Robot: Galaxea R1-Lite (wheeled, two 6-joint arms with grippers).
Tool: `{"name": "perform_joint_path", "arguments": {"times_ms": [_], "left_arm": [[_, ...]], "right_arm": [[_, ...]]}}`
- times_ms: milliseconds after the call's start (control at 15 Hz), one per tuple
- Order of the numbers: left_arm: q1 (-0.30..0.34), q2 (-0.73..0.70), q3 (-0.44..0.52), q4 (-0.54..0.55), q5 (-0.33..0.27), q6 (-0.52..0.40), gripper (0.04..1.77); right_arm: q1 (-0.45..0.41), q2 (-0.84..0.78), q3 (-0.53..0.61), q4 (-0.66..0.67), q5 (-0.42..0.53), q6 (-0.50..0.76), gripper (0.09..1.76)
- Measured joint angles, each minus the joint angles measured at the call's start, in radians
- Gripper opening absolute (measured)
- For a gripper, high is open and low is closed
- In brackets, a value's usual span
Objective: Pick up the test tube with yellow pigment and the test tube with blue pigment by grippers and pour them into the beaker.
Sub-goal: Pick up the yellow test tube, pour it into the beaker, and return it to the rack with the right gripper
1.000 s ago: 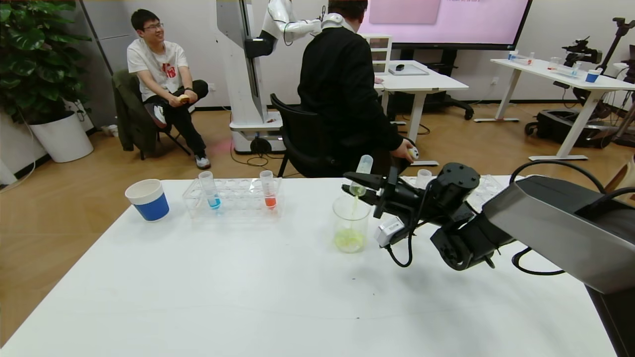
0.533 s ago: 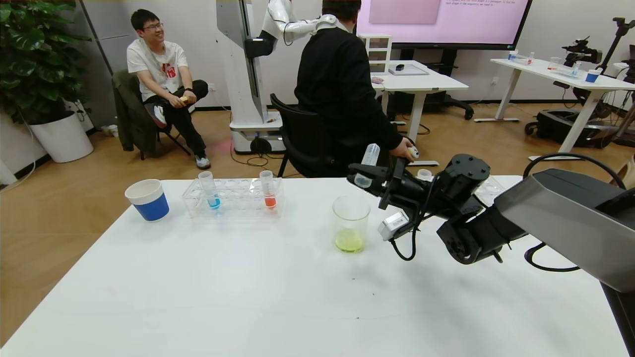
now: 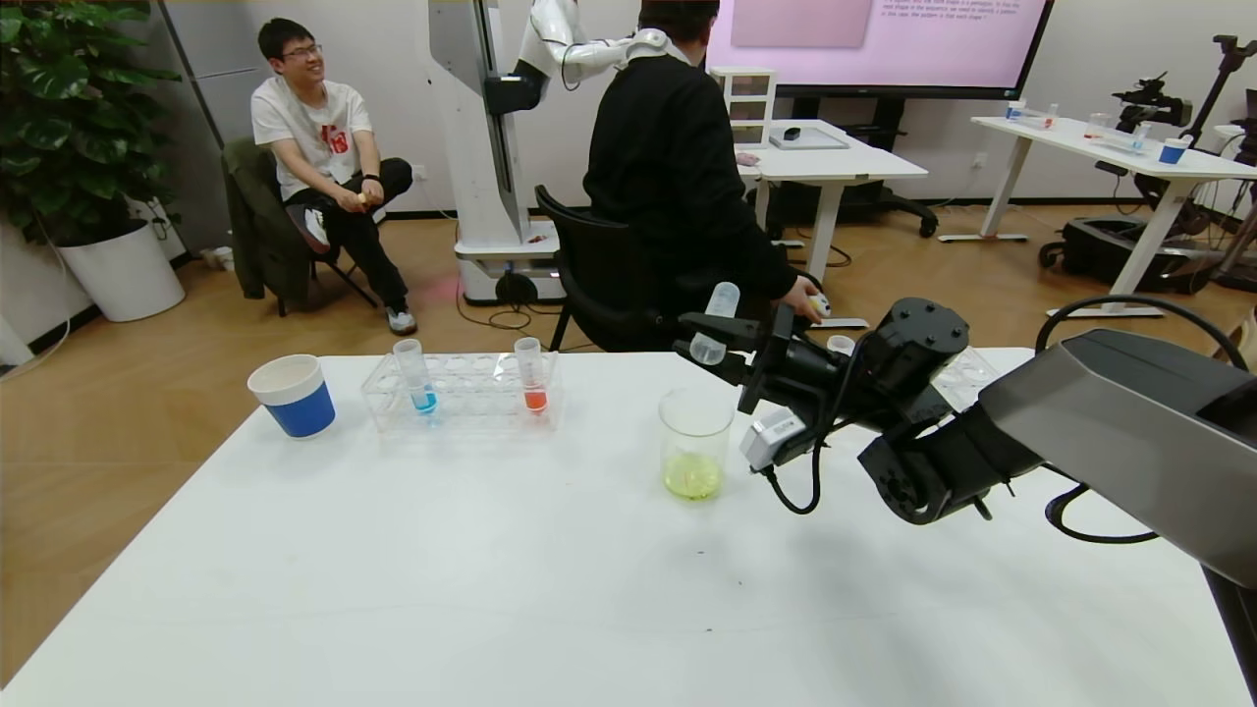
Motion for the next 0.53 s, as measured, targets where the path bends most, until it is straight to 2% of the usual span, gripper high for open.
{"name": "perform_joint_path", "arguments": {"times_ms": [200, 400, 533], "left_arm": [[0.0, 0.0, 0.0, 0.0, 0.0, 0.0, 1.75], [0.0, 0.0, 0.0, 0.0, 0.0, 0.001, 1.75], [0.0, 0.0, 0.0, 0.0, 0.0, 0.001, 1.75]], "right_arm": [[0.011, -0.059, 0.017, -0.035, -0.072, 0.268, 0.51], [0.018, -0.14, 0.077, -0.082, -0.292, 0.574, 0.51], [0.019, -0.203, 0.134, -0.087, -0.496, 0.761, 0.51]]}}
